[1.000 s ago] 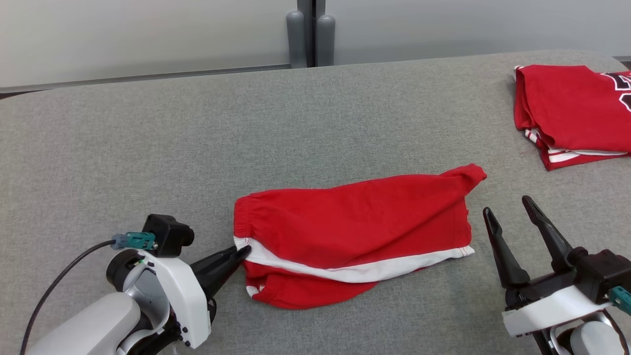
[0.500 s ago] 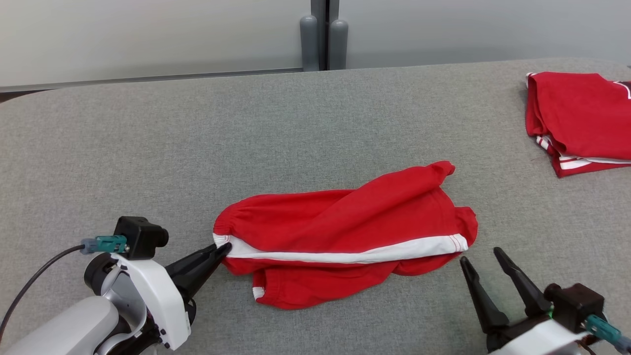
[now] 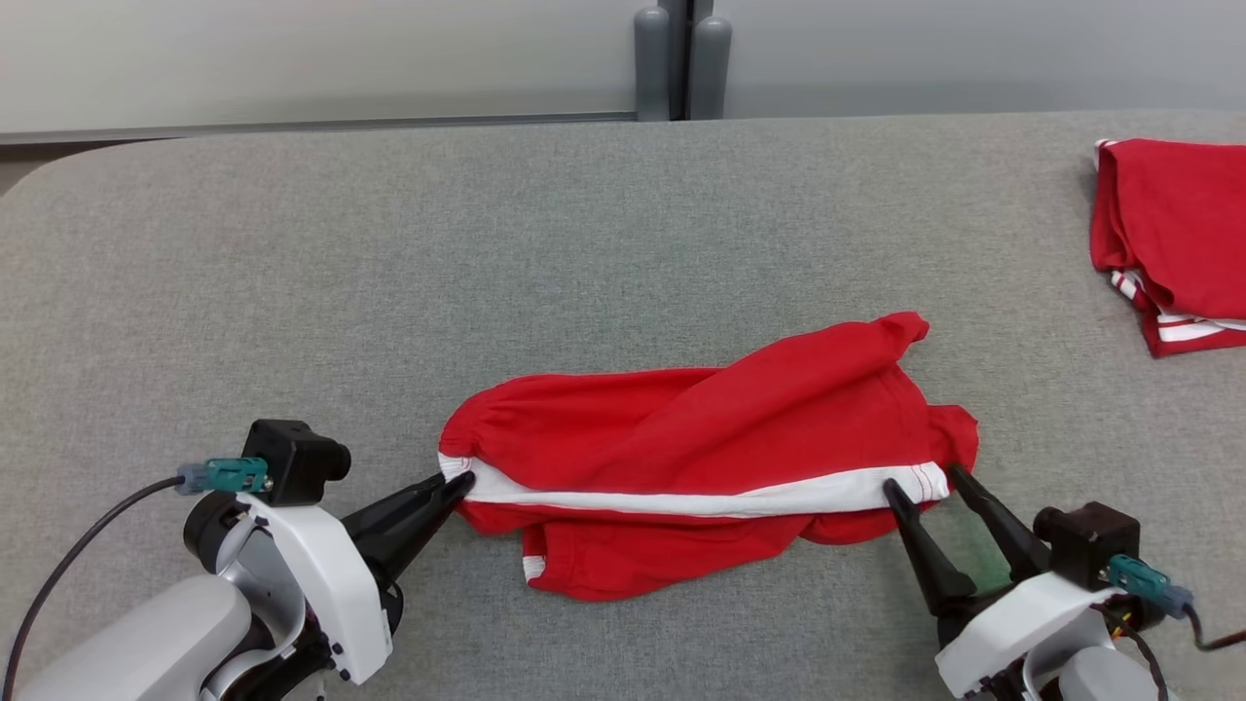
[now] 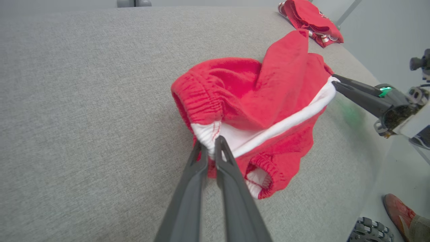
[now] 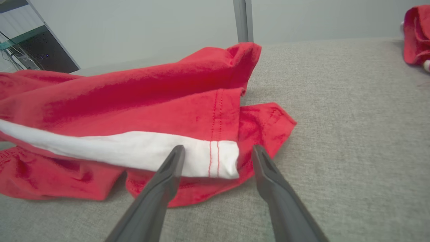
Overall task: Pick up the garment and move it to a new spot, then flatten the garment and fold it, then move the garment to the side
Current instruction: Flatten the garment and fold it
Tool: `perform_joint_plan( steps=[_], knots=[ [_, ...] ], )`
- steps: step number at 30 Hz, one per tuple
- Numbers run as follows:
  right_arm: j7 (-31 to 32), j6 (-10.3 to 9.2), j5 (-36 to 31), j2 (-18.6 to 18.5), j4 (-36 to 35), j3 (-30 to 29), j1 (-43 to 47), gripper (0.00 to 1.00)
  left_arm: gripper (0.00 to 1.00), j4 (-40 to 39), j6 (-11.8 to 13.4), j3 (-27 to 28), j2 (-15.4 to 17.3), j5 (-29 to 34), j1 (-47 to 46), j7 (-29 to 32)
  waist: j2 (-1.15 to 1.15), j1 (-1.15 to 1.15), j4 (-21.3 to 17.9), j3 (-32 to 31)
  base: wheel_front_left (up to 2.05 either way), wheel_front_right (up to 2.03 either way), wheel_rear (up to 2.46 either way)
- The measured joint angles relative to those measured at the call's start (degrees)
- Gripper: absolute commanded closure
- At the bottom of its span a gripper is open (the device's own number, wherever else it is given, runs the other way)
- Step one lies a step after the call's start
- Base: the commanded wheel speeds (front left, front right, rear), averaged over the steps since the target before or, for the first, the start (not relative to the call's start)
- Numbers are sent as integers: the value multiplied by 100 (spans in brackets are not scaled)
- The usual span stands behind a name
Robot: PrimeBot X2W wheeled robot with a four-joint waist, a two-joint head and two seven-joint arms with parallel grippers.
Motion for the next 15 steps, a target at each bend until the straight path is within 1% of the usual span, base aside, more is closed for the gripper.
perform_joint_plan(
  steps=[1,3,8,11,13,15],
  knots=[
    [-1,0,43,3,44,68,-55,17,100,1,0,-12,-3,0,-27,-5,0,0,14,17,0,0,0],
    [0,-1,126,11,124,202,-120,100,100,7,0,-27,-8,0,-75,-22,0,0,40,44,0,0,0],
    [0,0,344,-45,116,308,-231,100,100,36,0,-45,-7,-1,-122,-147,0,0,59,70,0,0,0],
    [-1,0,342,-146,-256,-38,-323,100,100,-16,0,21,-24,-9,-270,-326,0,0,28,84,0,0,0],
    [-1,0,430,-165,-592,-350,-381,100,100,-157,0,83,-69,-296,-405,-325,0,0,-1,120,0,0,0],
    [-1,-1,733,-155,-876,-635,-510,100,100,-423,0,232,-191,-837,-620,-245,0,0,-32,189,0,0,0]
  ],
)
